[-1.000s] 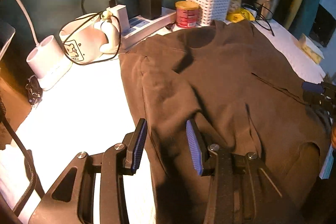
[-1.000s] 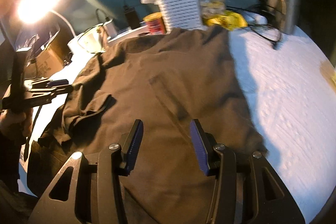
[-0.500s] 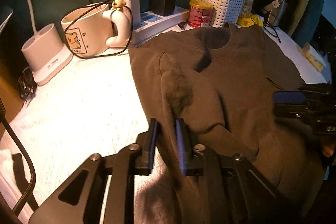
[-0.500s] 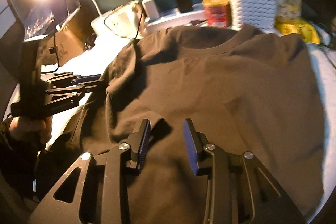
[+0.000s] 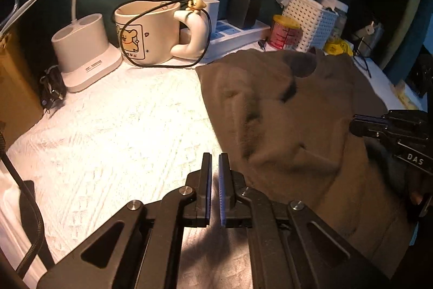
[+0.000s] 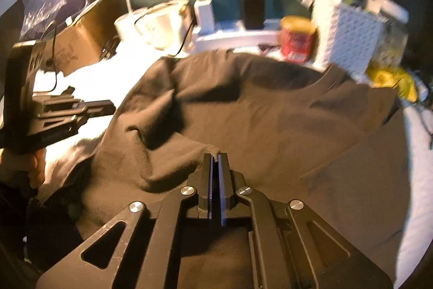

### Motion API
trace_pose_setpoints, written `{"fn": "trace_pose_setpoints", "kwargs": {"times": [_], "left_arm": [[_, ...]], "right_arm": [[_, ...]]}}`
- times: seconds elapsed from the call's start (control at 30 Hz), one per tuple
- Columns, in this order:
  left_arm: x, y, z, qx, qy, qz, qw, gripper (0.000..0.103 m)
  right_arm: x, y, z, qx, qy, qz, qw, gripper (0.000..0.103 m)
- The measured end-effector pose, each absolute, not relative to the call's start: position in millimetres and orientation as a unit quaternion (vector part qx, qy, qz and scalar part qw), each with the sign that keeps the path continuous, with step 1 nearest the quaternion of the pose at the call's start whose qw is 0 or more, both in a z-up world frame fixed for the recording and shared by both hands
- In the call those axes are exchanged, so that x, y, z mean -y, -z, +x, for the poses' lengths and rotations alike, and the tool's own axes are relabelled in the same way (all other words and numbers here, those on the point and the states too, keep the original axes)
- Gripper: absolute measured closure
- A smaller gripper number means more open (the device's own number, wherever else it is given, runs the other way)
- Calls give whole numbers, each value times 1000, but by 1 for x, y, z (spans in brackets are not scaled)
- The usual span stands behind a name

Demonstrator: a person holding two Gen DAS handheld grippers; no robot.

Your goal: Fold small clothes

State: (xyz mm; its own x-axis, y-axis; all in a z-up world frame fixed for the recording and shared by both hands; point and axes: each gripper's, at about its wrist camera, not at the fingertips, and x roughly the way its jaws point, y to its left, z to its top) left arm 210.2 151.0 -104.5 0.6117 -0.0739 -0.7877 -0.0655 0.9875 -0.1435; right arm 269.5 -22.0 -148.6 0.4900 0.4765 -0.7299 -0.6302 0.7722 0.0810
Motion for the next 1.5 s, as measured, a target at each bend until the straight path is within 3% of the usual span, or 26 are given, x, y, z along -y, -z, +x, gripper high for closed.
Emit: {"fn": "trace_pose_setpoints", "kwargs": {"times": [0.33, 0.8, 0.87, 0.97, 1.03, 1.5], "left_arm": [[-140, 91, 210, -429, -20, -59, 901, 99], [-110, 83, 182, -436, -3, -41, 899, 98], [-103, 80, 176, -431, 2, -34, 902, 85], [-91, 74, 166, -420, 9, -27, 907, 64], [-82, 69, 159, -412, 14, -21, 911, 59], [-33, 59, 117, -398, 40, -4, 916, 59]], "right_arm": [[31, 176, 274, -432, -299, -96, 846, 98], [60, 155, 238, -421, -282, -110, 855, 94], [65, 152, 230, -422, -276, -113, 856, 91], [75, 148, 220, -416, -273, -106, 861, 76], [80, 145, 213, -412, -273, -103, 863, 76], [123, 129, 162, -382, -255, -84, 884, 76]]}}
